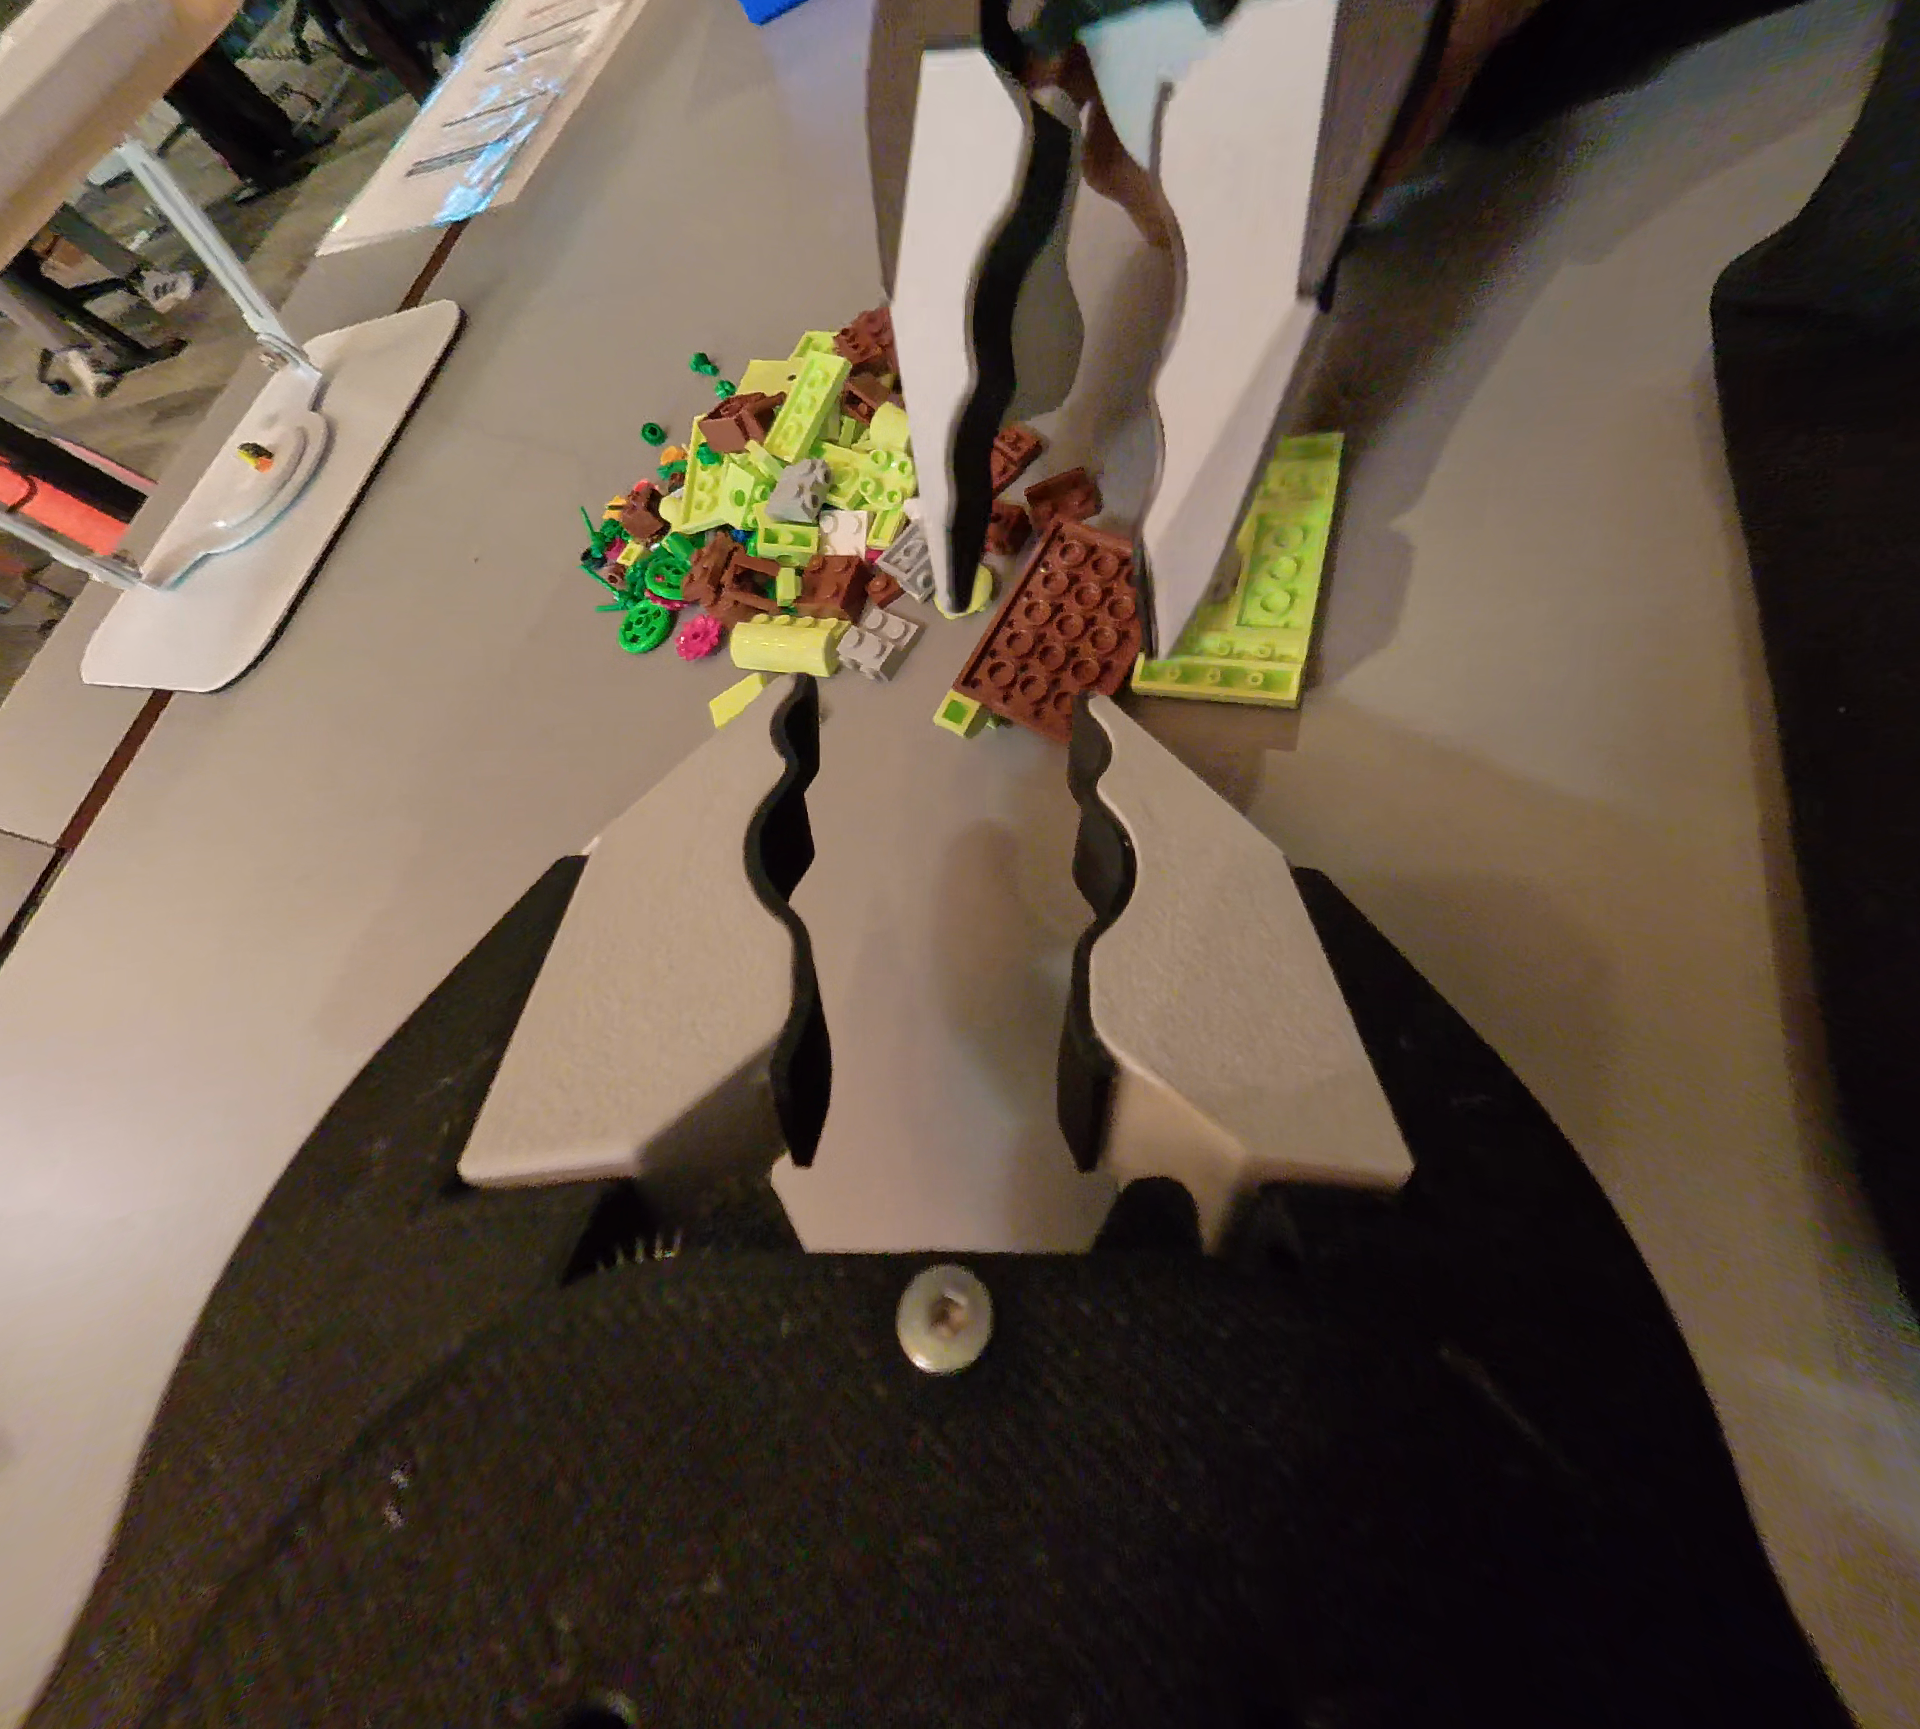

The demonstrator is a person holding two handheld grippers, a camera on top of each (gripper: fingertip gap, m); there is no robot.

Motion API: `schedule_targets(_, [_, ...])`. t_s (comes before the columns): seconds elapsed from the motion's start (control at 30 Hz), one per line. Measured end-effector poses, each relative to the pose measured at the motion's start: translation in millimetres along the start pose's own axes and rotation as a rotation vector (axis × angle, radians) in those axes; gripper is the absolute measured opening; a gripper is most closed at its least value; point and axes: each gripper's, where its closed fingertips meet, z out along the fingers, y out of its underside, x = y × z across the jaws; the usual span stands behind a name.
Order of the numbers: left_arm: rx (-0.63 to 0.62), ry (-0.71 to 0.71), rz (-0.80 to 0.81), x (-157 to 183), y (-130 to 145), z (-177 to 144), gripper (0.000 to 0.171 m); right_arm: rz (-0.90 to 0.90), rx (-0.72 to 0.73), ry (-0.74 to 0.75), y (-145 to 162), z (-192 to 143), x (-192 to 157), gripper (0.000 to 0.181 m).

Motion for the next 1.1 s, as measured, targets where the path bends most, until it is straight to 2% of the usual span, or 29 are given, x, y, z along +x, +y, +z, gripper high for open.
schedule_targets(0.13, [0.027,-0.01,-0.049,-6,-3,-3,0.044,0.059,-0.019,-0.028,2,3,-2,0.042])
schedule_targets(0.2, [0.033,-0.023,-0.07,-10,-3,-4,0.044,0.126,-0.03,-0.067,4,3,-2,0.031])
schedule_targets(0.3, [0.039,-0.054,-0.114,-18,-3,-6,0.044,0.153,-0.03,-0.06,5,1,1,0.031])
schedule_targets(0.4, [0.064,-0.078,-0.206,-29,-5,-9,0.046,0.062,0.014,-0.001,-4,-2,2,0.031])
schedule_targets(0.47, [0.122,-0.058,-0.283,-31,-13,-12,0.051,-0.043,0.107,0.064,-22,-11,2,0.031])
schedule_targets(0.57, [0.244,0.047,-0.422,-24,-32,-17,0.056,-0.226,0.253,0.193,-48,-28,3,0.031])
schedule_targets(0.63, [0.309,0.157,-0.535,-16,-42,-18,0.056,-0.336,0.301,0.284,-56,-36,5,0.031])
schedule_targets(0.77, [0.363,0.316,-0.725,-8,-51,-14,0.031,-0.467,0.331,0.387,-62,-39,4,0.031])
schedule_targets(0.8, [0.383,0.336,-0.755,-9,-53,-14,0.02,-0.485,0.33,0.412,-62,-40,6,0.031])
schedule_targets(0.83, [0.399,0.339,-0.781,-11,-54,-14,0.002,-0.499,0.333,0.437,-63,-41,7,0.023])
schedule_targets(0.87, [0.414,0.346,-0.793,-13,-55,-15,0.0,-0.514,0.34,0.461,-64,-43,9,0.018])
schedule_targets(0.97, [0.441,0.252,-0.748,-25,-54,-17,0.0,-0.551,0.369,0.518,-66,-48,12,0.018])
schedule_targets(1.03, [0.417,0.085,-0.635,-38,-49,-19,0.0,-0.533,0.364,0.534,-64,-49,16,0.019])
schedule_targets(1.1, [0.334,-0.117,-0.465,-51,-38,-19,0.0,-0.46,0.372,0.507,-63,-48,19,0.022])
